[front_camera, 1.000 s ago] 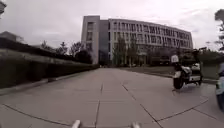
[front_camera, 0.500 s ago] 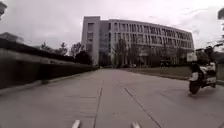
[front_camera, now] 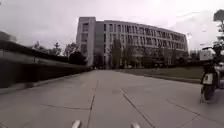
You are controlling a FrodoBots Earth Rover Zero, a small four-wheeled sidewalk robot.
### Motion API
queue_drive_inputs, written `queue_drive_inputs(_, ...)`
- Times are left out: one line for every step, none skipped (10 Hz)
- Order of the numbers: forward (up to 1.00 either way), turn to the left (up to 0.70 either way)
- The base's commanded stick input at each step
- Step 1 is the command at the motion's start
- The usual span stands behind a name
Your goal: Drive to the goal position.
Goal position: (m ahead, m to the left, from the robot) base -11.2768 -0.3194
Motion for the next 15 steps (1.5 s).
queue_drive_inputs(1.00,-0.03)
queue_drive_inputs(1.00,-0.06)
queue_drive_inputs(1.00,-0.02)
queue_drive_inputs(1.00,0.00)
queue_drive_inputs(1.00,0.00)
queue_drive_inputs(1.00,0.00)
queue_drive_inputs(1.00,0.00)
queue_drive_inputs(1.00,0.00)
queue_drive_inputs(1.00,0.00)
queue_drive_inputs(1.00,0.00)
queue_drive_inputs(1.00,0.00)
queue_drive_inputs(1.00,0.00)
queue_drive_inputs(1.00,0.00)
queue_drive_inputs(1.00,0.00)
queue_drive_inputs(1.00,0.00)
